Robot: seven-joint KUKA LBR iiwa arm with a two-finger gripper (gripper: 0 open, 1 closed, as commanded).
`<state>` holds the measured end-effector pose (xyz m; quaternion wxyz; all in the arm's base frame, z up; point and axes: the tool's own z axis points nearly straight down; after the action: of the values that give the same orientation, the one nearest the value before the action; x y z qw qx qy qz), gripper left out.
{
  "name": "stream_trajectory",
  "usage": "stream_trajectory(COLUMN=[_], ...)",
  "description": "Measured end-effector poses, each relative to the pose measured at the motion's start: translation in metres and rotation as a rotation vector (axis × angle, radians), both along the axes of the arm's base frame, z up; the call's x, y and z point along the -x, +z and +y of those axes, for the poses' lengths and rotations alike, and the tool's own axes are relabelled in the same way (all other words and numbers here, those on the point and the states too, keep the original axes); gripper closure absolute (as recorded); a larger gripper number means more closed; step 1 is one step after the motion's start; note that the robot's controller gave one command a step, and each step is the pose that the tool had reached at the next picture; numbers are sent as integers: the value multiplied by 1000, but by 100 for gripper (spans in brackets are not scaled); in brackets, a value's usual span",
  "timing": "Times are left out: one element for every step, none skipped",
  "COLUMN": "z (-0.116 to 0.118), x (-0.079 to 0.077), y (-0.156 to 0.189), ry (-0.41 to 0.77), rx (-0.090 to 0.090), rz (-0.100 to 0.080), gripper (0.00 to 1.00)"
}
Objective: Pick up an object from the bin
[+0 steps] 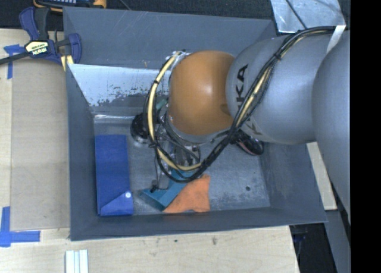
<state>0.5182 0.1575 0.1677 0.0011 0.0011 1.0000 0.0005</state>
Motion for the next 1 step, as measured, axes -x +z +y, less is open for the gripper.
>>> stream_trajectory(z=[0], x=[0], y=[0], ry=[0], rx=[0], rz=[0], gripper=[0])
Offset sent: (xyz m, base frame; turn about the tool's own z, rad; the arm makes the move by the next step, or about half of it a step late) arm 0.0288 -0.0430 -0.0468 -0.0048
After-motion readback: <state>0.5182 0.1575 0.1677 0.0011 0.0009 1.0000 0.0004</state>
